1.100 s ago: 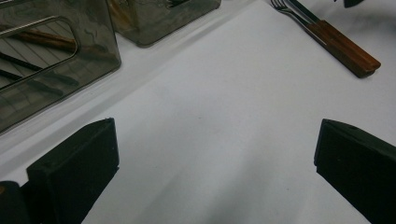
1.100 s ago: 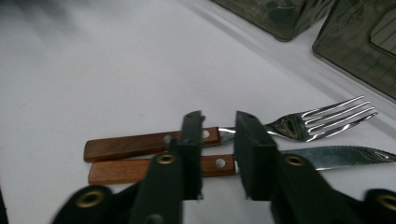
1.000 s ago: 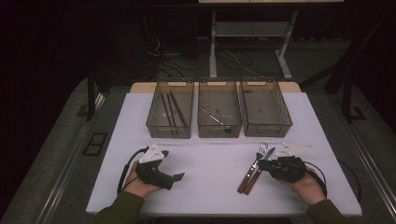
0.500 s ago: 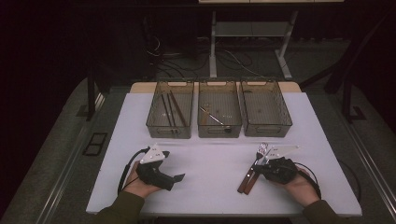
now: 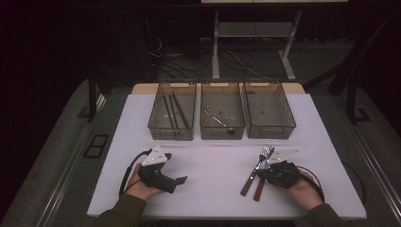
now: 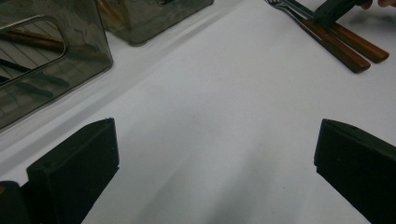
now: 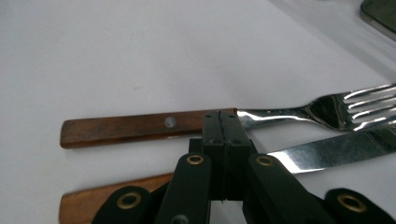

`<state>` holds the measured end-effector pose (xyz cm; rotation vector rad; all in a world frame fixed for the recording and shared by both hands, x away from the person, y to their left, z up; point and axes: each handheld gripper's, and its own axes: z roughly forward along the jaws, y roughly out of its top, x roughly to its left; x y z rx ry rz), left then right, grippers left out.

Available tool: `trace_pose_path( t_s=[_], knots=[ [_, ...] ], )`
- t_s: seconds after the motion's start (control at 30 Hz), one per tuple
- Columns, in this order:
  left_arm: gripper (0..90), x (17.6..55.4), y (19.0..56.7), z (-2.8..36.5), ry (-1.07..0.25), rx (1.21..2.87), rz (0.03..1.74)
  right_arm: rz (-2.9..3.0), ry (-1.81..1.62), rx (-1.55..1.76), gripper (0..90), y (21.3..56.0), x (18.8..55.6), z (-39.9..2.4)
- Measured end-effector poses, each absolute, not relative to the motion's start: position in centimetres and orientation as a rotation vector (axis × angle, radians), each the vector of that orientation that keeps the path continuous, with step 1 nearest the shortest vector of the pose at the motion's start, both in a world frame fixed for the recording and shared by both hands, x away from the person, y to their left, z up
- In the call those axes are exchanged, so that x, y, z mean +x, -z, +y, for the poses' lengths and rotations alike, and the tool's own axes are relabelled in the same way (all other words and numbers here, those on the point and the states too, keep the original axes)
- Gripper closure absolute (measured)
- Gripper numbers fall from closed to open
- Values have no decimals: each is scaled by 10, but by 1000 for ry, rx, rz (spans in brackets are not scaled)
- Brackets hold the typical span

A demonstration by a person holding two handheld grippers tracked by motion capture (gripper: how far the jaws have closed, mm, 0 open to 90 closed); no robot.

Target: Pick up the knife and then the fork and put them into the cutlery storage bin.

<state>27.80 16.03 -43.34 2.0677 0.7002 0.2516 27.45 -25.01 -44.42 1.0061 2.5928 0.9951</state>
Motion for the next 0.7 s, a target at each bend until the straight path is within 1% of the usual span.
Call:
trace_pose_path(
  t_s=[0.33,0.7],
  knots=[
    [0,278,433,160,-249,2068,697,2588,-948,1024,900,444,271,-259],
    [0,279,434,160,-243,2070,696,2565,-882,1063,900,440,264,-280]
  ],
)
